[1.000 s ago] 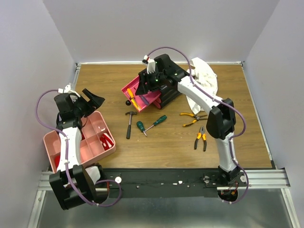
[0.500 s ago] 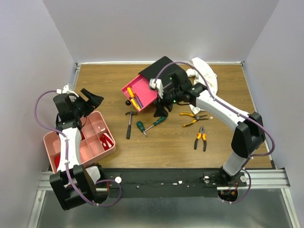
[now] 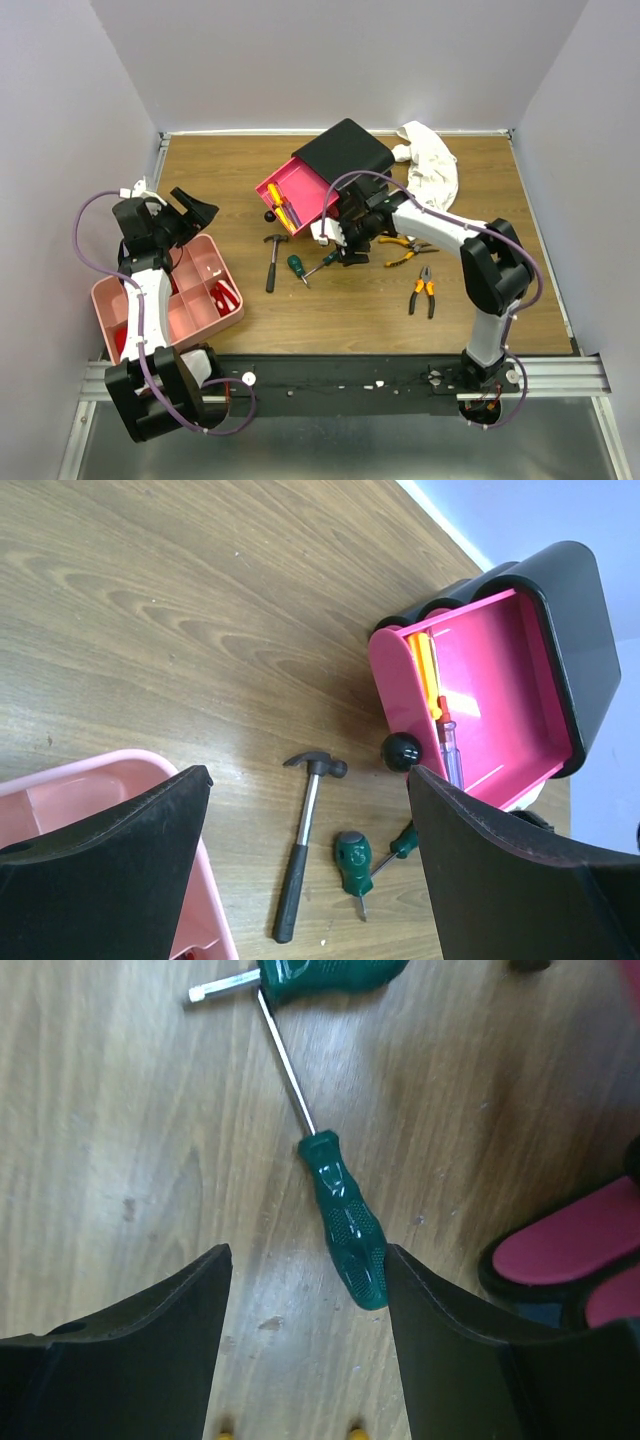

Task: Sort the tools into containers

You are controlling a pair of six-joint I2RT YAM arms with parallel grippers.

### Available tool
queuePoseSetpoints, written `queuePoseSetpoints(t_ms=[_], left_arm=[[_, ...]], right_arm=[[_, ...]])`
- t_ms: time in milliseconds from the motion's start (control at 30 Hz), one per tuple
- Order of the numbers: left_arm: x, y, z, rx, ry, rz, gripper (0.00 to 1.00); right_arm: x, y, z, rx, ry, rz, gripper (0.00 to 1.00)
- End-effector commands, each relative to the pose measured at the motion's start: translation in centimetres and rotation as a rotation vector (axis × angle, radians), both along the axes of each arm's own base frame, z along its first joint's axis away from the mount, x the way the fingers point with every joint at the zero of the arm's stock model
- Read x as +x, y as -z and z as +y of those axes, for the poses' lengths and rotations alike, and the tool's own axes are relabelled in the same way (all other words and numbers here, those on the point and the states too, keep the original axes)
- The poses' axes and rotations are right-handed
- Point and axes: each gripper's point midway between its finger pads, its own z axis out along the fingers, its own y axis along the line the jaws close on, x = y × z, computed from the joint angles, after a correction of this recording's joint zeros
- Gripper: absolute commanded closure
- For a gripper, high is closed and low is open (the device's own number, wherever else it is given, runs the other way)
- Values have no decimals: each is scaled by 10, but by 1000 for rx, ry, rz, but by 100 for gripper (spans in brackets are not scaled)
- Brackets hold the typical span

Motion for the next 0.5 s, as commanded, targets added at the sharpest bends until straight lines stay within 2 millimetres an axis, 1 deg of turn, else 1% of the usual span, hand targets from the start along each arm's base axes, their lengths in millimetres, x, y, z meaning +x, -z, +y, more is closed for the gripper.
queuePoseSetpoints(t_ms=[0, 33, 67, 133, 167, 200, 233, 300, 333, 367, 400, 433, 467], left_arm=[[-7, 10, 5, 18, 0, 30, 10], [-7, 11, 7, 18, -3, 32, 10], [-7, 11, 7, 18, -4, 36, 10], [-6, 12, 10, 25, -7, 39, 10], [-6, 12, 10, 24, -8, 41, 10], [-5, 12, 11, 25, -11, 41, 10], [-4, 12, 11, 24, -8, 41, 10], [-3, 12, 11, 20, -10, 41, 10], [-2, 12, 11, 14, -6, 40, 10], [-1, 12, 10, 12, -5, 36, 10], [0, 12, 10, 9, -5, 35, 10], [1, 12, 11, 6, -7, 33, 10], [2, 11, 11, -3, -9, 32, 10]], right_arm=[[17, 20, -2, -84, -91, -74, 30], [19, 28, -1, -98, -91, -58, 30], [19, 32, -2, -111, -91, -51, 30], [24, 34, -1, -123, -104, -60, 32], [22, 42, -3, -142, -116, -47, 33], [23, 44, -6, -160, -132, -63, 34], [20, 49, -6, -175, -145, -63, 37], [16, 52, -13, -203, -180, -66, 49], [11, 54, -16, -215, -191, -57, 63], [3, 56, -23, -237, -203, -30, 70], [1, 50, -24, -234, -221, -43, 75], [-10, 53, -32, -248, -235, -23, 85], [-16, 47, -38, -253, -243, -15, 89]])
